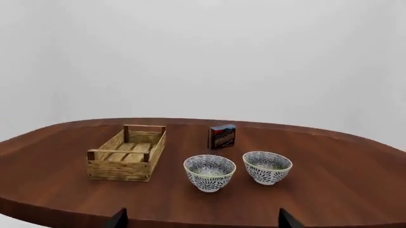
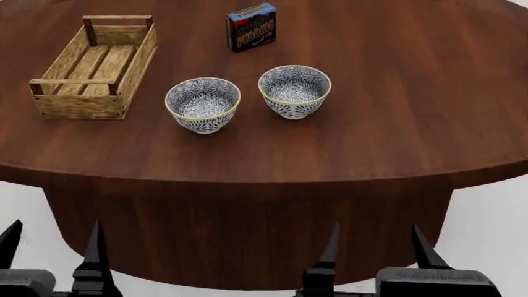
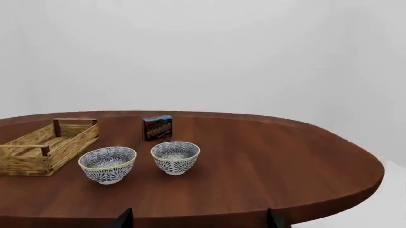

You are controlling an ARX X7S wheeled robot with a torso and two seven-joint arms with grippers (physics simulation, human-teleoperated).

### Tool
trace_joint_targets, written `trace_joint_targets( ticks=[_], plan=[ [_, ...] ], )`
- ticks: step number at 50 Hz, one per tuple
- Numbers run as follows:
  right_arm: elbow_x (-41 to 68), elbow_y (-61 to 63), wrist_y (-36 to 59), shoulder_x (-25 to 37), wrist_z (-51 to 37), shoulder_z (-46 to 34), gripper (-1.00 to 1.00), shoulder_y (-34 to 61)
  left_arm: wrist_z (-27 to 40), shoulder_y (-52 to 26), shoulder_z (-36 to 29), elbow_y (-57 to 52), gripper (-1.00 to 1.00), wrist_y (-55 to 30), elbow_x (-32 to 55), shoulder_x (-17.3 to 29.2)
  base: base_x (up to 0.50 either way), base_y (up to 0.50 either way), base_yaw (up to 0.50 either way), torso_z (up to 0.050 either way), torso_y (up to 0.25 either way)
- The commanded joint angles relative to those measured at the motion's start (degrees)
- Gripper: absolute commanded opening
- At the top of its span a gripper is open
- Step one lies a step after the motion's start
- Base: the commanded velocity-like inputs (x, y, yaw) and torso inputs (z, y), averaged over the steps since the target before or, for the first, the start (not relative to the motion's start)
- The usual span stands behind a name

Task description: Stack the left bowl on the right bowl and place them in the tray.

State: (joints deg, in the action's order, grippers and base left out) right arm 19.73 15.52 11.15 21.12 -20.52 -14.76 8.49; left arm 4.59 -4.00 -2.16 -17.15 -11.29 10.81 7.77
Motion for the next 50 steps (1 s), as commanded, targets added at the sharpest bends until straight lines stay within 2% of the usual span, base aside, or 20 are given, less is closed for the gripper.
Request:
trace_joint_targets(
  ticks=[1,14,29,31,36,50],
  plan=[
    [2.32,9.86,8.82,3.43,-2.17,1.02,1.00,3.95,1.31,-3.18,0.50,-12.19,1.00,-9.91,3.09,3.14,0.00,0.00,0.00,0.050,0.000],
    [4.95,16.00,14.68,4.20,-3.33,1.26,1.00,8.24,4.38,-8.85,4.73,-23.34,1.00,-19.91,9.34,4.60,0.00,0.00,0.00,0.050,0.000],
    [5.96,15.27,15.44,4.40,-2.32,1.30,1.00,11.55,7.11,-12.92,4.41,-23.62,1.00,-23.35,9.88,4.62,0.00,0.00,0.00,0.050,0.000],
    [6.04,14.38,14.46,4.16,-1.85,1.42,1.00,11.45,6.33,-12.18,3.47,-23.00,1.00,-20.11,8.72,4.60,0.00,0.00,0.00,0.000,0.000],
    [5.79,11.95,12.47,3.60,-1.38,1.72,1.00,10.82,5.96,-11.69,2.58,-21.14,1.00,-18.04,8.09,4.35,0.00,0.00,0.00,0.000,0.000],
    [6.38,11.77,13.37,4.05,-1.38,1.84,1.00,11.57,6.57,-10.64,1.66,-20.26,1.00,-15.49,6.75,5.32,0.18,0.49,0.00,0.000,0.000]
  ],
)
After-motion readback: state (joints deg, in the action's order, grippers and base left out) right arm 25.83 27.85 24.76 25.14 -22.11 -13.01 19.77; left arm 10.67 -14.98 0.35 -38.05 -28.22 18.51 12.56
